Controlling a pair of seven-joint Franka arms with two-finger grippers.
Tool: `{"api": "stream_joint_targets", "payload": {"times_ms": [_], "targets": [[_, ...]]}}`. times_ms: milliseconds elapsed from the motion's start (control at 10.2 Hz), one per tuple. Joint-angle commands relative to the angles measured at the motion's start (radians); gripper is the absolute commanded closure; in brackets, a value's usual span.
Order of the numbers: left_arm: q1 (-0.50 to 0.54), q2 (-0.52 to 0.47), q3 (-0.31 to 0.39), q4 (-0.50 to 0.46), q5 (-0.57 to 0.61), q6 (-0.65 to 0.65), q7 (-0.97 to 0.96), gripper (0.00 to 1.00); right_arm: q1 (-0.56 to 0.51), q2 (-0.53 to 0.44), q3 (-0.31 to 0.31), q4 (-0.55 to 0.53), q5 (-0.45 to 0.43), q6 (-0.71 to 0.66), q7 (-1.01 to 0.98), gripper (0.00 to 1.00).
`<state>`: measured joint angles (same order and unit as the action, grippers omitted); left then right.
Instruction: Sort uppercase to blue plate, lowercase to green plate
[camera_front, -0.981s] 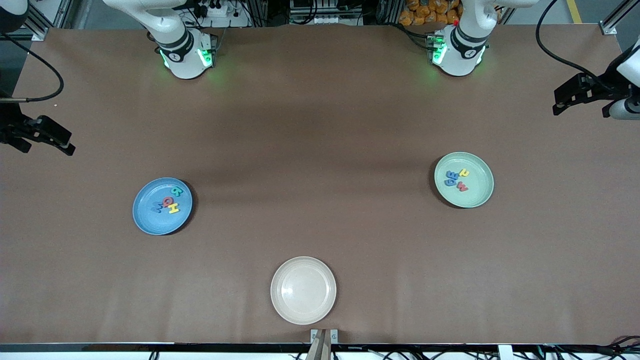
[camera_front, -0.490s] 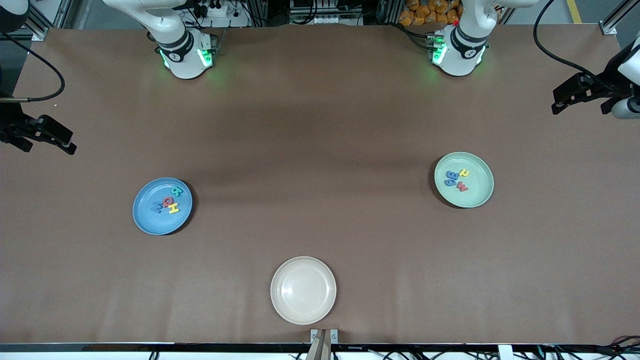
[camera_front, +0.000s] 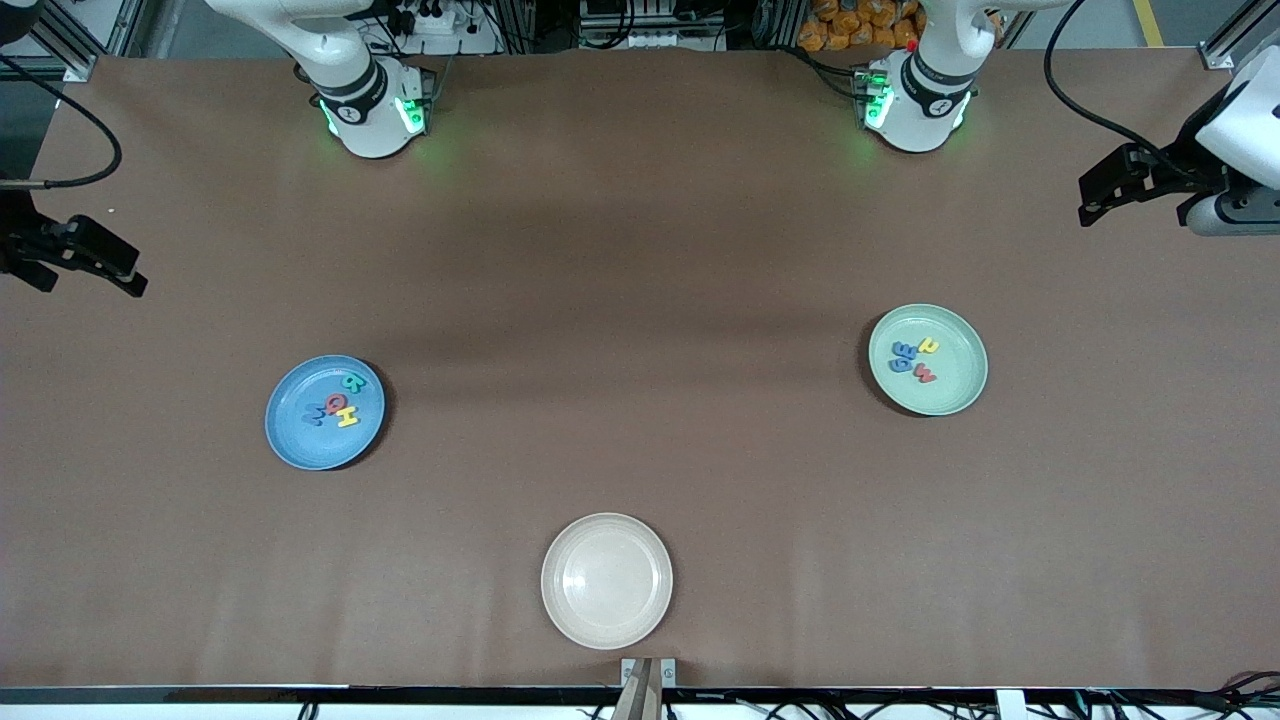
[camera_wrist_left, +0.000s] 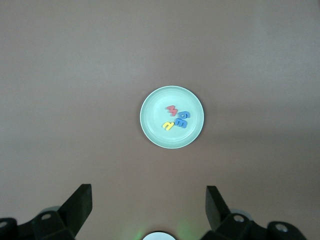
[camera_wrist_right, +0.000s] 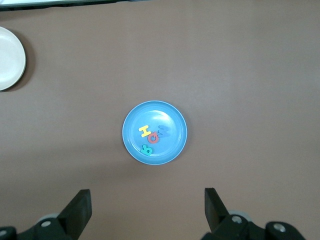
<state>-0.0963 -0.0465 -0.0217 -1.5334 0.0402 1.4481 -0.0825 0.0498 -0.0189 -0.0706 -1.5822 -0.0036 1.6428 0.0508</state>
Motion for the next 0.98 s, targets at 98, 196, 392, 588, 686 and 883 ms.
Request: {"api": "stream_joint_targets", "payload": {"times_ms": [98, 196, 392, 588, 686, 883], "targets": [[0.027, -0.004, -0.014, 0.022, -0.002, -0.023, -0.010, 0.00, -0.005, 0.004, 0.014, 0.051, 0.002, -0.054, 0.006, 0.00], [0.033, -0.003, -0.014, 0.021, -0.003, -0.023, -0.011, 0.00, -0.005, 0.004, 0.014, 0.065, 0.002, -0.075, 0.006, 0.00], [0.064, 0.003, -0.017, 0.012, -0.034, -0.023, -0.083, 0.00, -0.004, 0.005, 0.014, 0.084, 0.002, -0.081, 0.003, 0.00], [0.070, 0.005, -0.015, 0.009, -0.036, -0.023, -0.083, 0.00, -0.004, 0.008, 0.015, 0.080, 0.002, -0.081, 0.006, 0.00], [0.070, 0.005, -0.015, 0.009, -0.036, -0.023, -0.083, 0.00, -0.004, 0.008, 0.015, 0.082, 0.002, -0.081, 0.001, 0.00], [0.070, 0.004, -0.015, 0.009, -0.037, -0.023, -0.083, 0.00, -0.005, 0.008, 0.020, 0.084, 0.004, -0.081, 0.004, 0.00]]}}
